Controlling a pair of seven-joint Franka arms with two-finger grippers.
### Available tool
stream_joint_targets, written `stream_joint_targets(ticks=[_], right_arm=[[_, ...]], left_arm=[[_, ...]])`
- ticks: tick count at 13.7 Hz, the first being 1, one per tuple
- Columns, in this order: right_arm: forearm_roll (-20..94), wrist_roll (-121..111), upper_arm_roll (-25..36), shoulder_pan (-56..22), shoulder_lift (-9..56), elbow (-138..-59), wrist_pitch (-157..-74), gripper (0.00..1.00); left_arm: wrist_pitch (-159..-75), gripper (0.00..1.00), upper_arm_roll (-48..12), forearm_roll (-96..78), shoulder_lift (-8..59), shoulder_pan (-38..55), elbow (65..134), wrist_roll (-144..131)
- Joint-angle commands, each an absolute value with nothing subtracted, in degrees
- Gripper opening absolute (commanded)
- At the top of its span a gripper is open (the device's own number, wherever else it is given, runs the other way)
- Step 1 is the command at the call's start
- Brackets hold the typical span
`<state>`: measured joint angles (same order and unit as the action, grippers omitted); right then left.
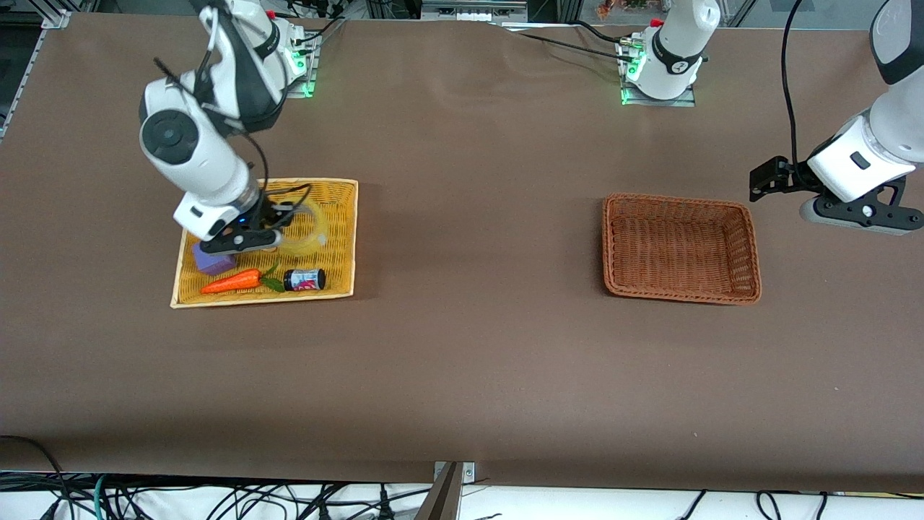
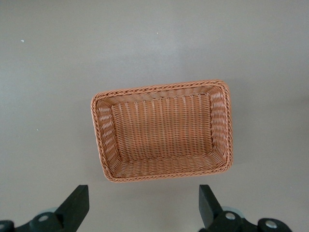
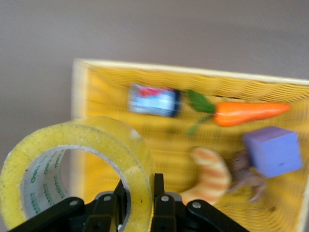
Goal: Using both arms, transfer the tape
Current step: 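Close the right gripper on the tape roll and lift it, then carry the tape with the right gripper while the left gripper approaches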
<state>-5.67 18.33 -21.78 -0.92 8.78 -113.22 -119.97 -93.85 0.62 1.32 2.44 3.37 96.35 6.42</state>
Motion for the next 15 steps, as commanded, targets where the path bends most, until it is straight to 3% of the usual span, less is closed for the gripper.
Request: stream_joint_targets(ticks=[1,10,15], right_arm=[[-6.5,32.8,-24.0,-8.2,16.3,-102.6,-116.5,0.0],[-19.1,65.5,-23.9,-27.0,35.9,-89.2,-119.8,0.0],[-20.1,67.5,-23.8,-27.9,41.1,-87.3,-121.4,0.0]], left_arm=[[-94.3,1.0,0.1,0.9,1.1,2.8,96.7,7.2],[-94.2,1.0,0.1,0.9,1.6,2.6,96.5,7.9],[-94.4,1.0,0.1,0.9,2.3,2.6,96.5,7.8]])
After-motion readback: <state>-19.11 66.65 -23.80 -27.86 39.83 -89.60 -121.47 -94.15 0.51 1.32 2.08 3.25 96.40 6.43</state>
